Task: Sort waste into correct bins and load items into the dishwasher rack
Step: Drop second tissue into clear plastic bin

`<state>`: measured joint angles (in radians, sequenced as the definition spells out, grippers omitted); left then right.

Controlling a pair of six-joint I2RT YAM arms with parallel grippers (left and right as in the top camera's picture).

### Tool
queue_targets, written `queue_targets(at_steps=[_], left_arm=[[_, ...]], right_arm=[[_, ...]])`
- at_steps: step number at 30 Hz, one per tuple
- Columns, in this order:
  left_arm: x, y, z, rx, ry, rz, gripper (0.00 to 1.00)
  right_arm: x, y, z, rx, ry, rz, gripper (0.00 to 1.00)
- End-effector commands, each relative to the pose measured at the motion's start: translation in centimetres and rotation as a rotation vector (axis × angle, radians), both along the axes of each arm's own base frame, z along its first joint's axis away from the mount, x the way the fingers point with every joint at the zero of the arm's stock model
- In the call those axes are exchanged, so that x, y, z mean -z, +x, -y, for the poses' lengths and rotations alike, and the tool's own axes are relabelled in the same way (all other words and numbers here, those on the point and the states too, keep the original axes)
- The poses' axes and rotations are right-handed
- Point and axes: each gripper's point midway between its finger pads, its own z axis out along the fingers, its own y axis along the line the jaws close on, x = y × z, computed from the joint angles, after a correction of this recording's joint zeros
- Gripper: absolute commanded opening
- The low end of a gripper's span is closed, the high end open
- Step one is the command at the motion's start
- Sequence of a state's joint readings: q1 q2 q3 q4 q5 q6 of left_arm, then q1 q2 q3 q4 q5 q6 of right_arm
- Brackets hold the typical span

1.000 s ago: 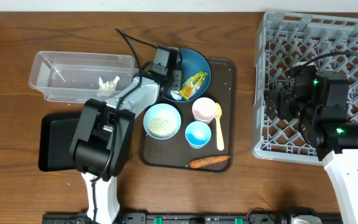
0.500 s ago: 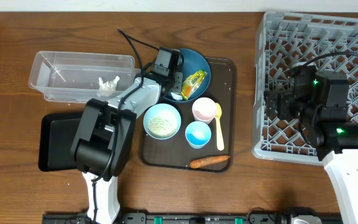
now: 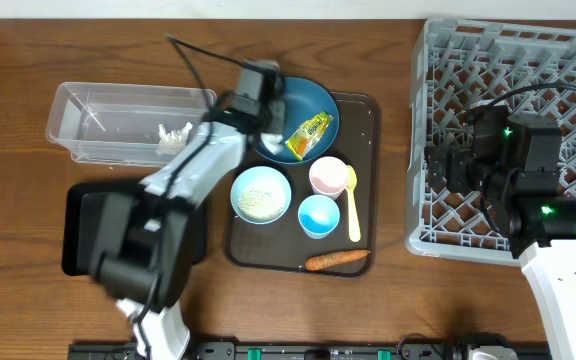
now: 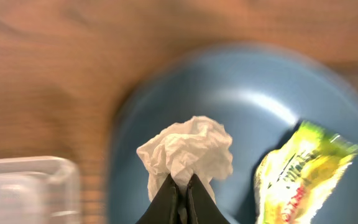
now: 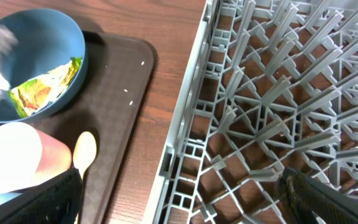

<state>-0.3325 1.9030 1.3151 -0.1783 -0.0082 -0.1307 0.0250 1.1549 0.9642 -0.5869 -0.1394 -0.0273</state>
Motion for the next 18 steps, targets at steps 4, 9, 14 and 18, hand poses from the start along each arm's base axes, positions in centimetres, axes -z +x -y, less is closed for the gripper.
queue_targets(at_steps=[4,9,14,18], left_arm=[[-9.8,0.1,-6.3,-0.133,-0.023,0.165,0.06],[-10.8,-0.7,-12.9,-0.268,-0.001,0.146,0.06],[-8.7,-1.0,-18.6,-0.388,0.019,0.081,0.07],[-6.6,-1.0,-21.1,-0.440,0.027,0.034,0.22]], right_arm=[[-1.0,0.3,-0.4,-0.020,-0.002,0.025,0.99],[-1.0,0.3,-0.4,-0.019,-0.002,0.025,0.99],[-1.0,0.3,-0.4,-0.019,-0.002,0.025,0.99],[-1.0,0.3,-0.4,-0.020,-0.002,0.025,0.99]])
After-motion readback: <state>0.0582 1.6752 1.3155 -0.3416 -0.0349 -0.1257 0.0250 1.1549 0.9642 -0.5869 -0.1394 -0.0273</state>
